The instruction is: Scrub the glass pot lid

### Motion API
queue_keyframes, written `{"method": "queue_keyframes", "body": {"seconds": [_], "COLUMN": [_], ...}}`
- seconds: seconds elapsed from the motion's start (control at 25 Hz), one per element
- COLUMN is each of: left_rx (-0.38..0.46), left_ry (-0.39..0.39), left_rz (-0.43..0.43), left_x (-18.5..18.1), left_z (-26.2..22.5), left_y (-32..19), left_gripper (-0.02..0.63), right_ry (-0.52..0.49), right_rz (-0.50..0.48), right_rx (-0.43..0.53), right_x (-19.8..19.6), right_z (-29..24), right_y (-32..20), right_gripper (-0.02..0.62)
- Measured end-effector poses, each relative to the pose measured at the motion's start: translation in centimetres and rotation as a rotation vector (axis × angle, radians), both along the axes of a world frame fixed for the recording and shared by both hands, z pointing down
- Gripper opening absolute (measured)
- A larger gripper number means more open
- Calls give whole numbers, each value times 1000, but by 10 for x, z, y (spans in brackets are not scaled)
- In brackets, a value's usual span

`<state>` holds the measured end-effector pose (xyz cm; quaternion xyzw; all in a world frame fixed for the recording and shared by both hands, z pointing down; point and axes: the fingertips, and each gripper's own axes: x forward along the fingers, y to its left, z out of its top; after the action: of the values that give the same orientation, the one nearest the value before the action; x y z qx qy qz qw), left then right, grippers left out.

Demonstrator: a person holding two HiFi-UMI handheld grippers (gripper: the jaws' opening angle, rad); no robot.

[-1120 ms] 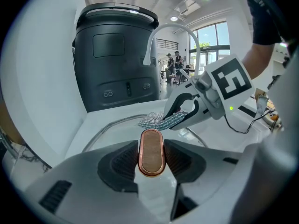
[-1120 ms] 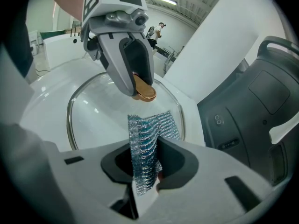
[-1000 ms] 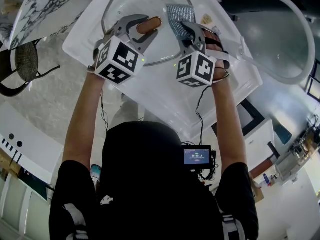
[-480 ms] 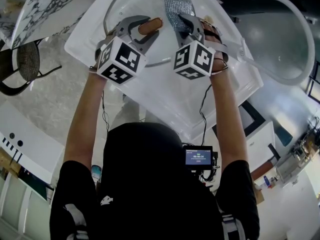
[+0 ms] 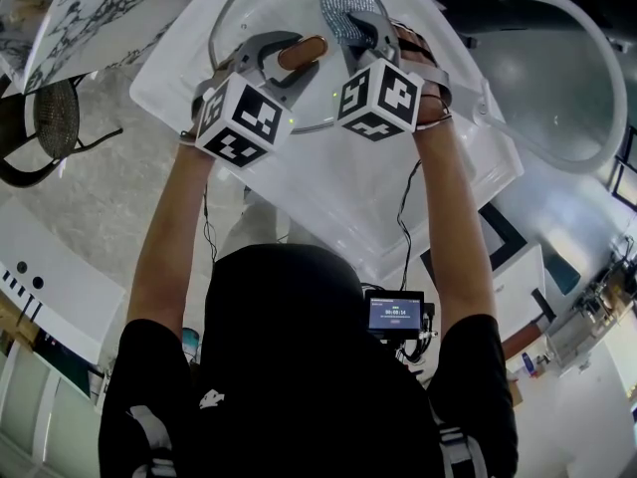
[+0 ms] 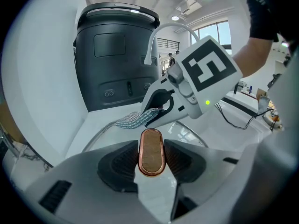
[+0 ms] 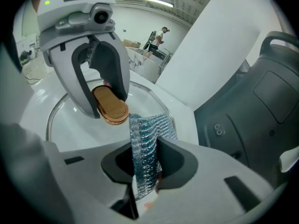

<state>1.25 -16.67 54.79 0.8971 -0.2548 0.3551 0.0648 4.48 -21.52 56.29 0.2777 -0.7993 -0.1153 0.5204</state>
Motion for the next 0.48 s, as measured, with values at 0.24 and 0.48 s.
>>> {"method": "queue_keyframes", "body": {"seconds": [0.24, 0.48], "left_rx": [-1, 23], "left_ry": [0, 37], "left_rz": [-2, -34], "left_x": [-1, -1], "left_z": [0, -1], "left_y": [0, -1], "left_gripper": [167, 167], "right_ry": [-15, -16], "right_rz": [16, 21], "right_rx": [13, 29], "right_x": [-1, 0], "right_z": [-1, -1], "right_y": [0, 0], "right_gripper": [74, 77]}}
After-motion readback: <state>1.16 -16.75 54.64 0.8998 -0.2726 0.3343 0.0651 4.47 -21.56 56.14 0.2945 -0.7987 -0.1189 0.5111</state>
